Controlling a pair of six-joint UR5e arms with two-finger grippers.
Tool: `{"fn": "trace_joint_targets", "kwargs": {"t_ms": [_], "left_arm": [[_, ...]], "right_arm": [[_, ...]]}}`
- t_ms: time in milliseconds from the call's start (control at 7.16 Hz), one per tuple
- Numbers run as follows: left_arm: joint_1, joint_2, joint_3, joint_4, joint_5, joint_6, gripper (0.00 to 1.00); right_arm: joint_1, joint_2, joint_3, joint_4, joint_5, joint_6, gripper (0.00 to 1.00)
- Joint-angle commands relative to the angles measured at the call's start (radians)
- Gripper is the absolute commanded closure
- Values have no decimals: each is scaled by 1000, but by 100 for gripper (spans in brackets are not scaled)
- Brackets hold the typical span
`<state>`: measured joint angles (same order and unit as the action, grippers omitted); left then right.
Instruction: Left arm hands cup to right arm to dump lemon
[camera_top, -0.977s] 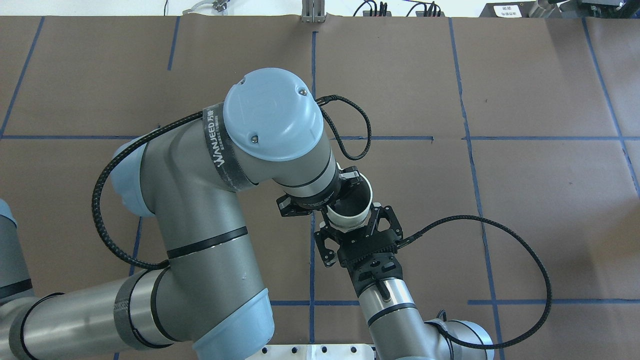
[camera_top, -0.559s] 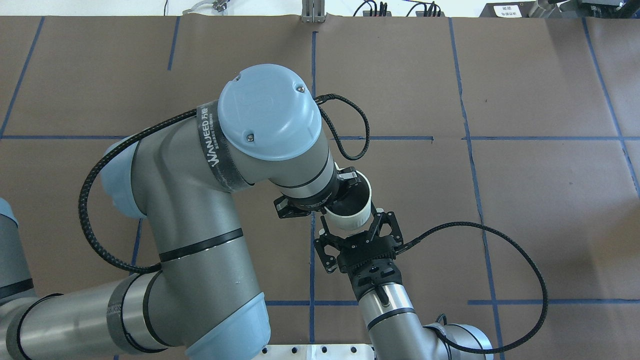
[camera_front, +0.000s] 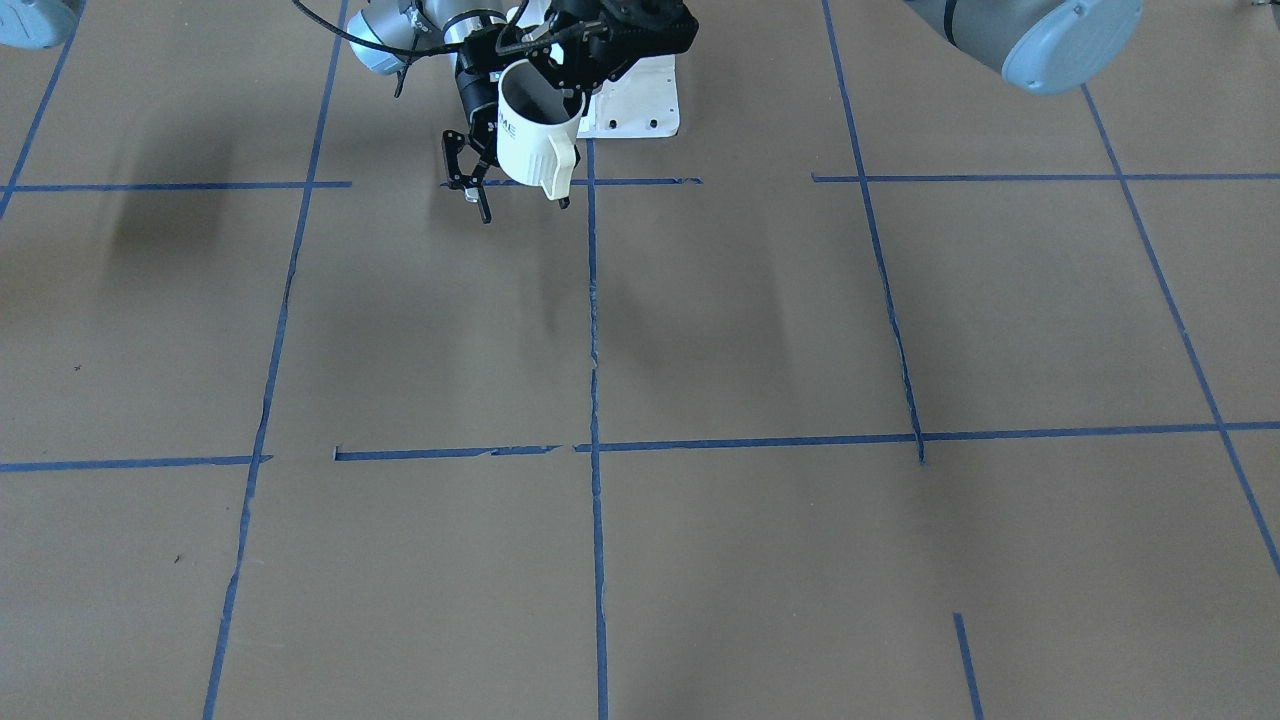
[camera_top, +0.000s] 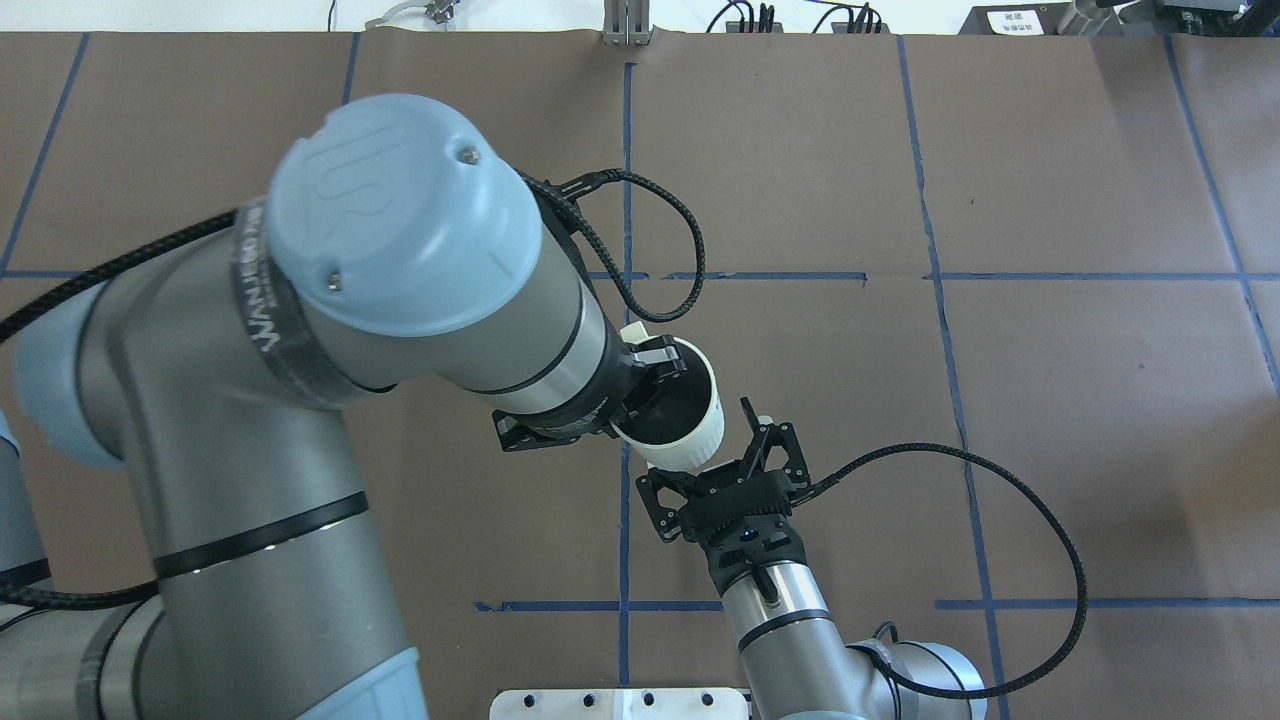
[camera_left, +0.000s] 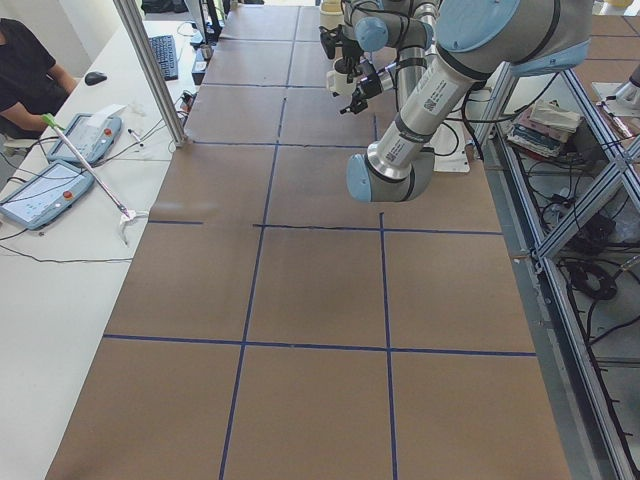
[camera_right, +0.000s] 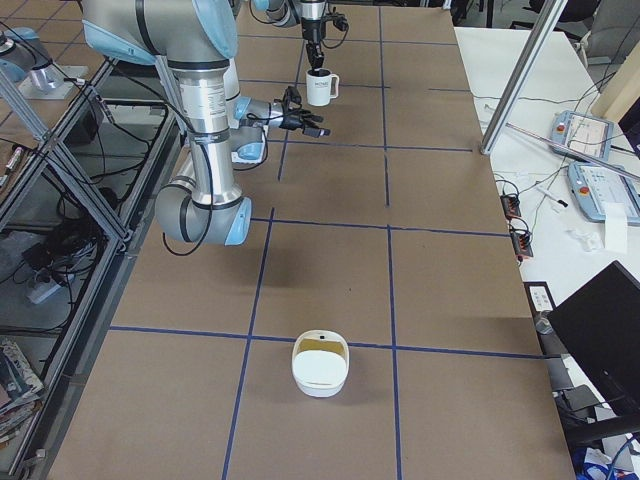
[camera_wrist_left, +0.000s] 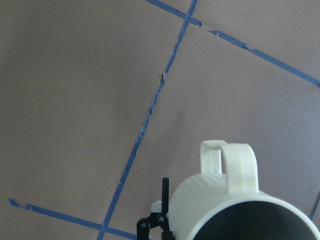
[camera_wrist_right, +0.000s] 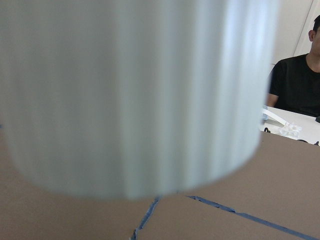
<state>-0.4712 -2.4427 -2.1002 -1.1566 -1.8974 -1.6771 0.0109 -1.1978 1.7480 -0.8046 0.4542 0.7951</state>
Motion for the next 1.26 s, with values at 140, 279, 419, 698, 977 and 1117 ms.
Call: {"fn": "trace_joint_targets", "kwargs": {"t_ms": [140, 279, 419, 698, 977, 1117], "left_arm": [[-69, 212, -189, -2, 4, 131, 100], [-96, 297, -240, -3, 1, 214, 100], [-124, 356, -257, -5, 1, 299, 100], [-185, 491, -267, -12, -2, 457, 100], [-251, 598, -273, -32, -8, 604, 100], [-270, 672, -262, -98, -11, 661, 100]], "right_arm": [[11, -71, 30, 2, 1, 4, 0], [24, -100, 31, 2, 17, 3, 0], [73, -111, 41, 2, 99, 4, 0], [215, -143, 42, 1, 305, 4, 0], [382, -157, 42, -71, 558, 4, 0], [465, -158, 47, -85, 713, 3, 0]]}}
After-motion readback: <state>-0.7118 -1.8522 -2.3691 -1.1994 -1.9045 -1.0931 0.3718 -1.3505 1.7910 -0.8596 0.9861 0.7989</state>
